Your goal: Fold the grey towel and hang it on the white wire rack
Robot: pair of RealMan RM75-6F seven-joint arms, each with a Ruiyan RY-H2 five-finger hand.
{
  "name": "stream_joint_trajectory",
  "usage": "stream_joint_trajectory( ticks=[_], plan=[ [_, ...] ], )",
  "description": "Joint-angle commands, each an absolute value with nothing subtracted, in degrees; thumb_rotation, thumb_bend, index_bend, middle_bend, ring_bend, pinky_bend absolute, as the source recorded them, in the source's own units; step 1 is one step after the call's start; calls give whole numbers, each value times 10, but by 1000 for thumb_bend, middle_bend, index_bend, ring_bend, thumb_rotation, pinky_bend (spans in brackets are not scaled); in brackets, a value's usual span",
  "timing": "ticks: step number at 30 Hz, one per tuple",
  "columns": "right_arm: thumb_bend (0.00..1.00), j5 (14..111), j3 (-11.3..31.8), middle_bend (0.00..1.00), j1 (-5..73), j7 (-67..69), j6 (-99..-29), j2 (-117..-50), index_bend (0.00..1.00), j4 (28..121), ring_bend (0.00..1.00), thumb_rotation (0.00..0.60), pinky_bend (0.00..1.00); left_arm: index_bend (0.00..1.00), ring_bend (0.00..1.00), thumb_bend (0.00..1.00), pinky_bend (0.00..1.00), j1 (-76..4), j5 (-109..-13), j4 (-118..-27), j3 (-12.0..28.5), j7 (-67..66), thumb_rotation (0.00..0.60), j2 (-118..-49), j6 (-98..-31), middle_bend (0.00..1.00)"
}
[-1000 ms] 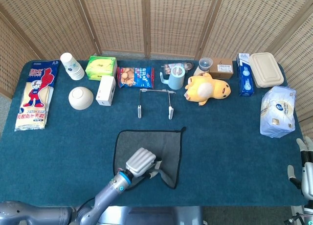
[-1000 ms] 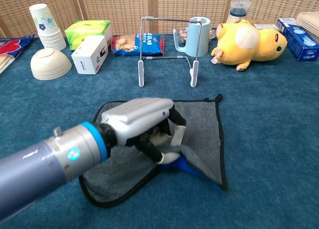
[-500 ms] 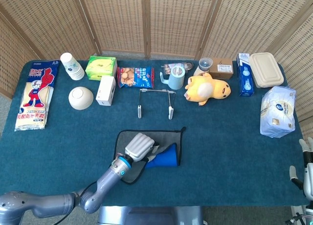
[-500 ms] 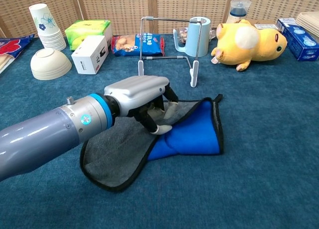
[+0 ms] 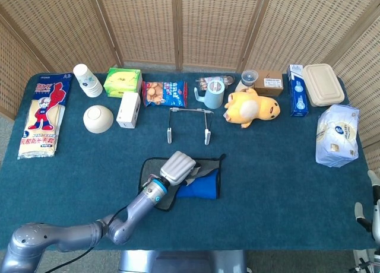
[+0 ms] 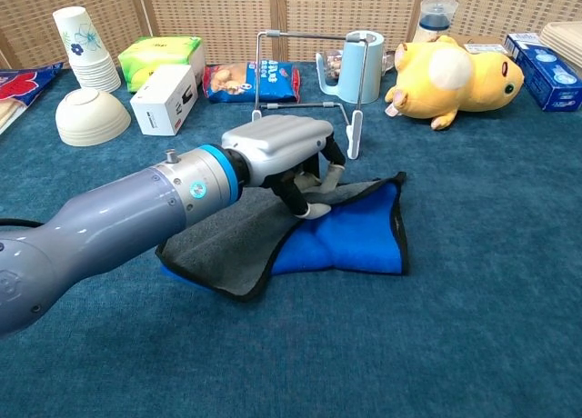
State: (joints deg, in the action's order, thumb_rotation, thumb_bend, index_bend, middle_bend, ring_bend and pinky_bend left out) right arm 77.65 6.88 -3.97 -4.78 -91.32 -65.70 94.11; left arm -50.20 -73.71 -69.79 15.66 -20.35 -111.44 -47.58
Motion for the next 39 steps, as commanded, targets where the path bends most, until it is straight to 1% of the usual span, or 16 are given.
stream_joint_trajectory(
  ticks=[1,15,26,39],
  plan=[
    [390,776,69,38,-40,-46,-913,-657,74,941,0,600,0,643,1000,459,1000,-509,-736,-687,154,-197,600,-1119,-474,1000],
    [391,774,70,38,-45,-41,-916,-657,72,940,0,600,0,645,1000,459,1000,-532,-737,-641,149,-185,600,-1128,-480,1000],
    [390,773,70,38,-43,-48,-913,-657,70,942,0,600,0,644,1000,459,1000,-527,-733,-636,131,-177,600,-1124,-488,1000],
    [390,772,72,38,-41,-56,-911,-658,63,946,0,600,0,643,1000,459,1000,-533,-727,-619,130,-170,600,-1124,-488,1000]
  ],
)
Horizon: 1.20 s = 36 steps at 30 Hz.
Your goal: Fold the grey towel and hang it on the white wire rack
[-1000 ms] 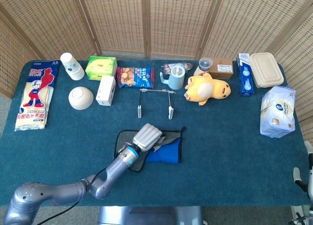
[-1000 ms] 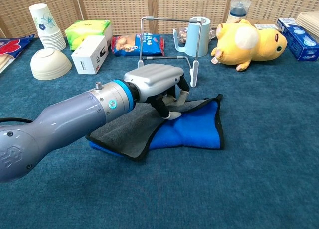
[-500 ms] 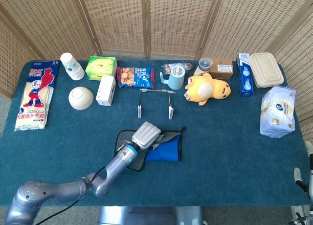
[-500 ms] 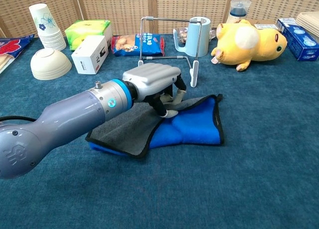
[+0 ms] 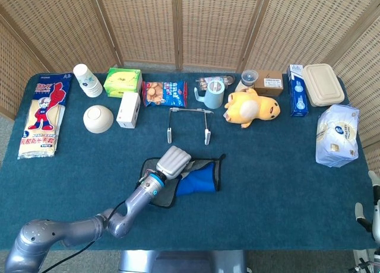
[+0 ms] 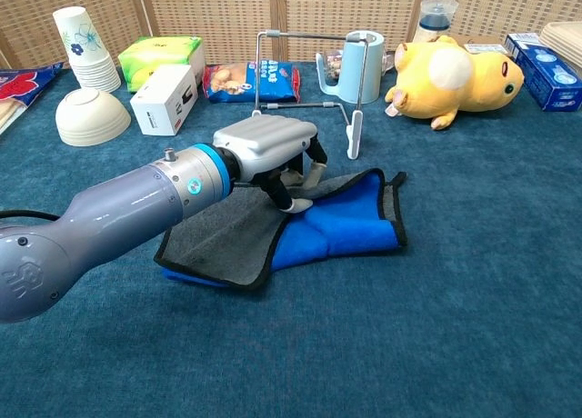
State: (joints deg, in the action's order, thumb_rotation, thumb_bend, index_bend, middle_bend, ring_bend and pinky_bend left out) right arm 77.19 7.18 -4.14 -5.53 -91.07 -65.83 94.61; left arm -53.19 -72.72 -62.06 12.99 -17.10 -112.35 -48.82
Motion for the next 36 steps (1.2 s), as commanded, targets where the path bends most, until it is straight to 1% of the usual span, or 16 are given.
stream_joint_trajectory(
  ticks=[1,9,15,18,21,26,30,33,36],
  plan=[
    [391,772,72,38,-41,-56,-911,-658,63,947,0,600,0,643,1000,459,1000,-534,-727,-618,130,-169,600,-1125,-488,1000],
    [390,771,72,38,-44,-56,-914,-657,62,948,0,600,0,641,1000,459,1000,-539,-727,-609,129,-166,600,-1130,-488,1000],
    [390,772,72,38,-45,-54,-916,-656,62,948,0,600,0,615,1000,458,1000,-542,-727,-598,125,-168,600,-1135,-486,1000],
    [390,772,72,38,-45,-54,-916,-655,62,948,0,600,0,562,1000,447,1000,-543,-727,-598,126,-168,600,-1136,-488,1000],
    [390,773,73,38,-45,-53,-917,-655,62,948,0,600,0,482,1000,419,1000,-544,-727,-599,126,-172,600,-1135,-491,1000],
    [391,773,73,38,-45,-53,-916,-656,59,948,0,600,0,304,1000,388,1000,-544,-724,-605,127,-177,600,-1131,-494,1000],
    [390,773,73,38,-45,-54,-916,-656,59,948,0,600,0,223,1000,382,1000,-543,-725,-612,129,-176,600,-1127,-500,981],
    [391,774,74,38,-44,-53,-916,-656,59,949,0,600,0,191,980,382,1000,-541,-724,-618,128,-176,600,-1124,-501,933],
    [390,775,73,38,-44,-55,-916,-656,59,951,0,600,0,164,896,382,1000,-538,-723,-629,128,-170,600,-1119,-503,854]
  ],
)
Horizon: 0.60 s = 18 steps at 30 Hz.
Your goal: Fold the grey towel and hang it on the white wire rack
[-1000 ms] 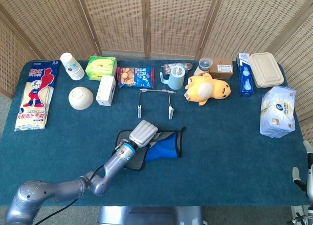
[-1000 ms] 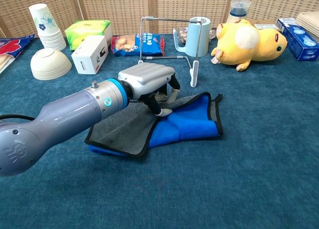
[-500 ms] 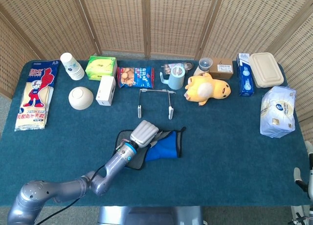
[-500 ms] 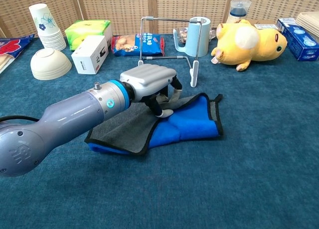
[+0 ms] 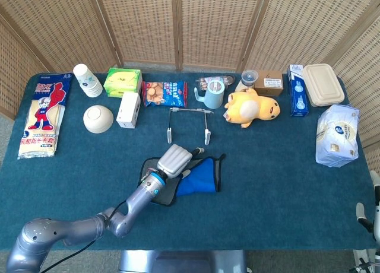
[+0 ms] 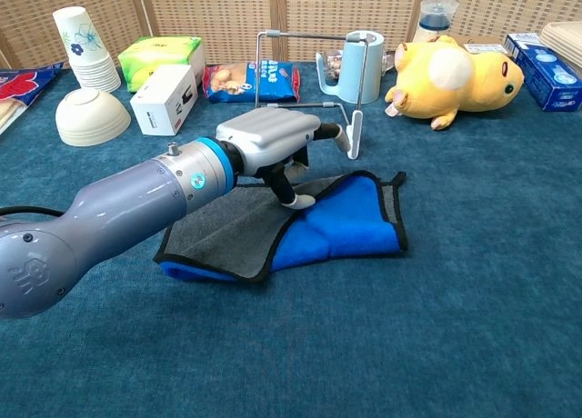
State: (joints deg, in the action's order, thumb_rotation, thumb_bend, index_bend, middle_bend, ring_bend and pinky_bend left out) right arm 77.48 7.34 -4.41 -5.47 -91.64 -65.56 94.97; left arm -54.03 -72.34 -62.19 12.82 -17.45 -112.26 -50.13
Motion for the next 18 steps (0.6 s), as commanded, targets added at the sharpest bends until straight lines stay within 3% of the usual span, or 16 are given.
stream_joint_trajectory(
  ticks=[1,5,8,12,18],
  plan=[
    [390,776,73,38,-44,-56,-917,-655,59,951,0,600,0,153,849,382,1000,-537,-724,-632,127,-168,600,-1117,-505,817],
    [390,777,73,38,-43,-59,-918,-655,59,954,0,600,0,133,722,382,1000,-531,-732,-649,127,-155,600,-1109,-517,710],
    [390,780,73,38,-42,-64,-918,-654,58,958,0,600,0,131,695,380,1000,-522,-749,-680,126,-132,600,-1094,-540,687],
    [390,783,73,38,-40,-69,-917,-655,58,963,0,600,0,148,707,381,1000,-511,-765,-722,123,-112,600,-1071,-560,710],
    [391,787,73,38,-36,-79,-917,-657,57,970,0,600,0,253,744,380,1000,-484,-796,-801,98,-99,600,-1019,-591,759]
  ],
)
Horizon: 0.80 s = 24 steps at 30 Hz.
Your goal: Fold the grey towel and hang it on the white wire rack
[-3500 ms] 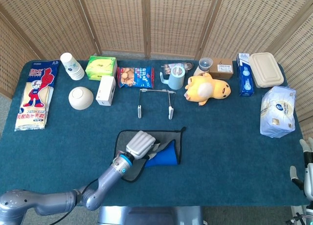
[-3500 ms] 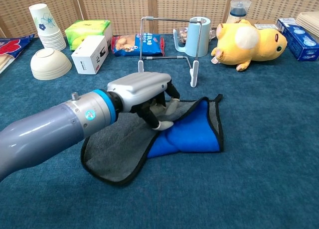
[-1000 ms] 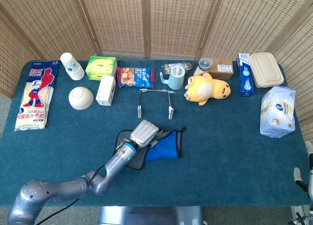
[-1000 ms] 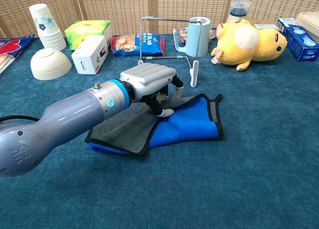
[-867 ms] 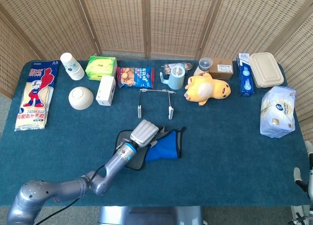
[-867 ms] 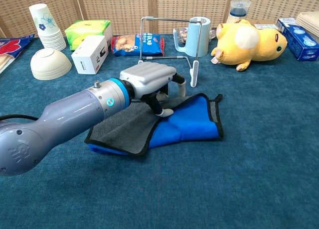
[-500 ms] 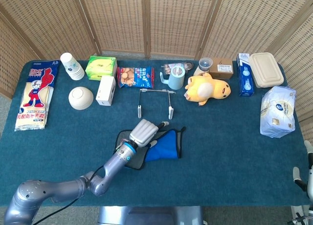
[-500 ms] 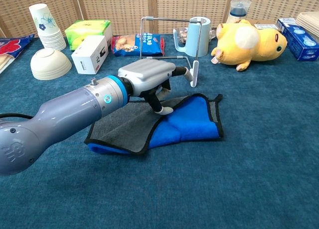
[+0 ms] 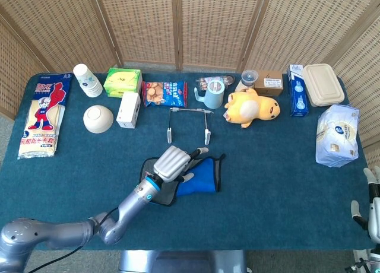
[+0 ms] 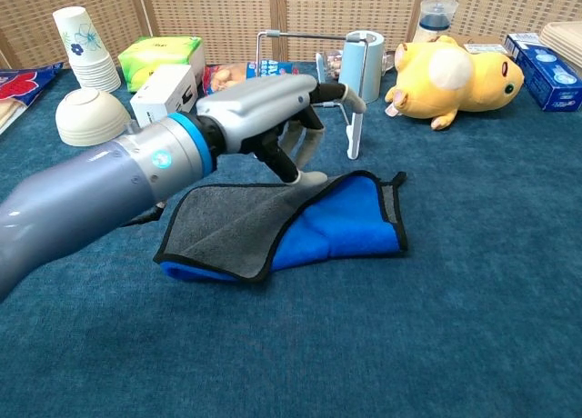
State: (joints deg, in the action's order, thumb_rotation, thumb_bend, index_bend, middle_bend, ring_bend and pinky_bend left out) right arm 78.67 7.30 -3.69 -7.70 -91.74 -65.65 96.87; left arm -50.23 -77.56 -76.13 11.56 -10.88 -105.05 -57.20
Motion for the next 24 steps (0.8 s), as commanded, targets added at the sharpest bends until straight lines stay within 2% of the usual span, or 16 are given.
stream_joint_trajectory(
  ticks=[1,9,24],
  plan=[
    [390,788,73,38,-35,-80,-916,-658,57,970,0,600,0,270,744,379,1000,-480,-801,-811,92,-98,600,-1011,-593,761],
    [390,792,72,38,-28,-92,-911,-663,58,976,0,600,0,294,745,319,1000,-434,-860,-872,22,-108,600,-944,-633,763],
    [391,796,72,38,-15,-114,-902,-671,56,987,0,600,0,259,738,155,984,-378,-915,-902,-34,-141,600,-891,-686,756]
  ],
)
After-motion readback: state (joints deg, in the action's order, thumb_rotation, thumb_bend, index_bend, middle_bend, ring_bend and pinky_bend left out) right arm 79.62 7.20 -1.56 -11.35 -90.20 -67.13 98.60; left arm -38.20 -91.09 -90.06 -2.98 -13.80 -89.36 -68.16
